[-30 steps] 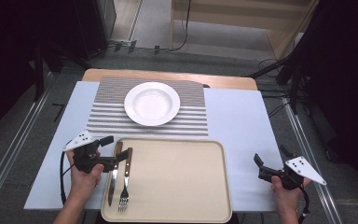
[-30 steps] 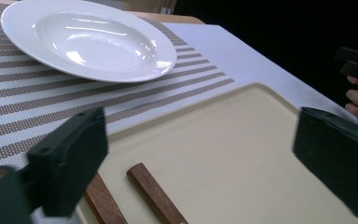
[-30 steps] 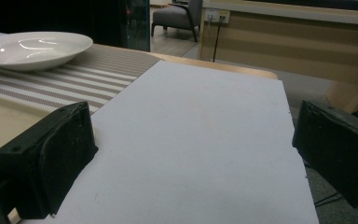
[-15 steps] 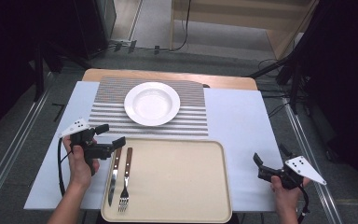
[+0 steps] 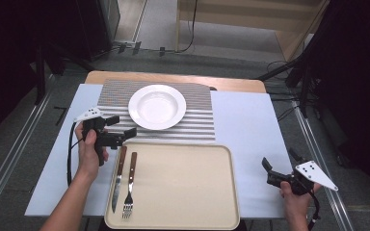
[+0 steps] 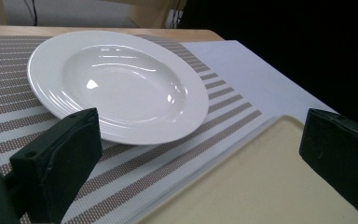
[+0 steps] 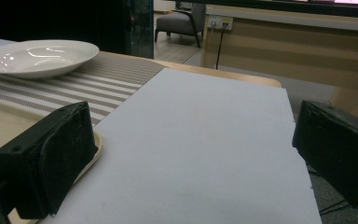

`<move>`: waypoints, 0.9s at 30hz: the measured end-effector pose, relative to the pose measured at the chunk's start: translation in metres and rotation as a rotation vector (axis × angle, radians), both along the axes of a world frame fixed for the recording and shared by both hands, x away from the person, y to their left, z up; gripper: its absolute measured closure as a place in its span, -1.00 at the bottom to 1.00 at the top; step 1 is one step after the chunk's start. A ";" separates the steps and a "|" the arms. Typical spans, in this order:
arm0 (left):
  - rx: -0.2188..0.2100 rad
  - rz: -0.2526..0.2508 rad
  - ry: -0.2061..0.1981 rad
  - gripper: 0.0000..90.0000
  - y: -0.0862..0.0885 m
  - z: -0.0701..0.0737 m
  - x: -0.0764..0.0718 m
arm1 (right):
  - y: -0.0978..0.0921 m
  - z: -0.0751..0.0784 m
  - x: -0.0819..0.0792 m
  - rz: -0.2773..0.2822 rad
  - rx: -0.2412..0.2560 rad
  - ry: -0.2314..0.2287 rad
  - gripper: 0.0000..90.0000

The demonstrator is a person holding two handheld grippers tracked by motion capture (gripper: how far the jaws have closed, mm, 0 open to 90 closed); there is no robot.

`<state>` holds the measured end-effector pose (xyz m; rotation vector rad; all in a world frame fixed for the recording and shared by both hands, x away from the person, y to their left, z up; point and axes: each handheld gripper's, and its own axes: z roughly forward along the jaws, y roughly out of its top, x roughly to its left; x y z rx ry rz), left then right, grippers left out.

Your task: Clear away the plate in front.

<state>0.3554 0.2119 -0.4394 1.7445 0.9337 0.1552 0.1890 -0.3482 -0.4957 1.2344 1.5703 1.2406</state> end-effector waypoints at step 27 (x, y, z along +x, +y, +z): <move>0.049 0.071 0.181 -1.00 -0.019 -0.028 0.103 | 0.001 -0.002 0.002 0.011 0.007 0.010 -1.00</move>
